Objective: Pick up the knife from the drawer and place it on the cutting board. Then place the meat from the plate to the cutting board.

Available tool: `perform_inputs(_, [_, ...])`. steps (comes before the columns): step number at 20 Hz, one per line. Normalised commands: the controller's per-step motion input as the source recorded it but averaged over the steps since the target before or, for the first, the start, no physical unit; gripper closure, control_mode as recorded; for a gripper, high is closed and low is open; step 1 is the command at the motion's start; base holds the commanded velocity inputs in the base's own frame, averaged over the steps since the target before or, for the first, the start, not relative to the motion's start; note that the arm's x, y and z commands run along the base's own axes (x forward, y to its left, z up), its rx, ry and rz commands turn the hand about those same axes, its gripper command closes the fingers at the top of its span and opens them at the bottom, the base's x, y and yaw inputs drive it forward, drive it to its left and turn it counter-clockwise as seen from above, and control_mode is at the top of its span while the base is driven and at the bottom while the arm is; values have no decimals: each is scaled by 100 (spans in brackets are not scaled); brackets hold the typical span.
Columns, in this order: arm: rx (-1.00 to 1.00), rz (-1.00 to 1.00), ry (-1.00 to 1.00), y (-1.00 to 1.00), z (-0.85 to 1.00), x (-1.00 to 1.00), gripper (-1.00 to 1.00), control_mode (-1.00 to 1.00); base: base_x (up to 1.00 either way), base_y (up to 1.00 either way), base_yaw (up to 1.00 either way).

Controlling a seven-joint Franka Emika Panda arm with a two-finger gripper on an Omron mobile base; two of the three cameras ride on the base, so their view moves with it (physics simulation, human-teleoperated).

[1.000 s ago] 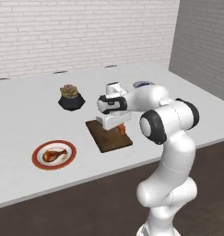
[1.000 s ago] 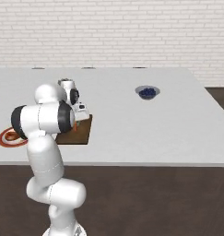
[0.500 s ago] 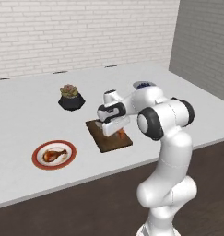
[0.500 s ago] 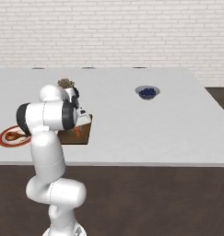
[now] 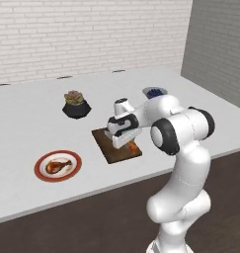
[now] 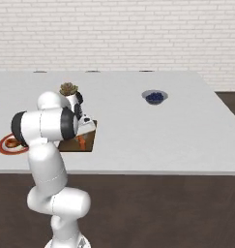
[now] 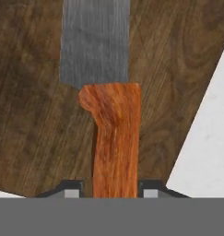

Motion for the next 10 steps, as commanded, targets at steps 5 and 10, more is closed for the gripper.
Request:
perform_inputs(5, [0,0,-14,11,73,-15,-100,-100,0,0,0])
perform_inputs(10, [2,10,-3,84,68,-56,-100,-100,0,0,0])
